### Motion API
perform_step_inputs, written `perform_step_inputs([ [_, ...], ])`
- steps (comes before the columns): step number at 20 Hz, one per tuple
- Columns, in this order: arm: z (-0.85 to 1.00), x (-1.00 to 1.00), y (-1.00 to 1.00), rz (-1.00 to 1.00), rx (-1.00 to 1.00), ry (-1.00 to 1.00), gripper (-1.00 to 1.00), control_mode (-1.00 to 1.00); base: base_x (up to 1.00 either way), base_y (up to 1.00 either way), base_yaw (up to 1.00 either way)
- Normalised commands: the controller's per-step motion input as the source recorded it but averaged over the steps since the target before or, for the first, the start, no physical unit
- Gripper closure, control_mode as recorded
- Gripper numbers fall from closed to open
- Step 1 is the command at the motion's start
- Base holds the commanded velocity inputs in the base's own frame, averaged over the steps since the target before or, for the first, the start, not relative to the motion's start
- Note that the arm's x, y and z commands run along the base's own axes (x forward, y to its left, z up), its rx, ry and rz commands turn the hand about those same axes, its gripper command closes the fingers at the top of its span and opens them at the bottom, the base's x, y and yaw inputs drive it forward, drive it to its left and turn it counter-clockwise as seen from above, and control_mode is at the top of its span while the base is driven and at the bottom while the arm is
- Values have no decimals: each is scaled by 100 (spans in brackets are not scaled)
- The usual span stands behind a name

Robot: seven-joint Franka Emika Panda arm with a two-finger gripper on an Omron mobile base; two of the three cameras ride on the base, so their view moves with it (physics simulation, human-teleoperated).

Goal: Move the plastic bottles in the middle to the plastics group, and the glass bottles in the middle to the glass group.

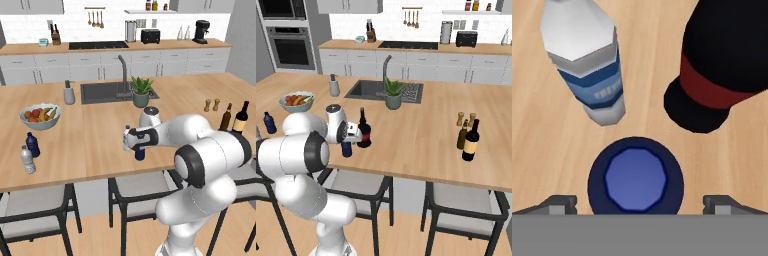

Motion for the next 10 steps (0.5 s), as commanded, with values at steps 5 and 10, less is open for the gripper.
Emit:
perform_step_inputs([
  [5,-1,0,0,0,0,-1,100,-100,0,0,0],
  [10,0,0,0,0,0,0,100,-100,0,0,0],
])
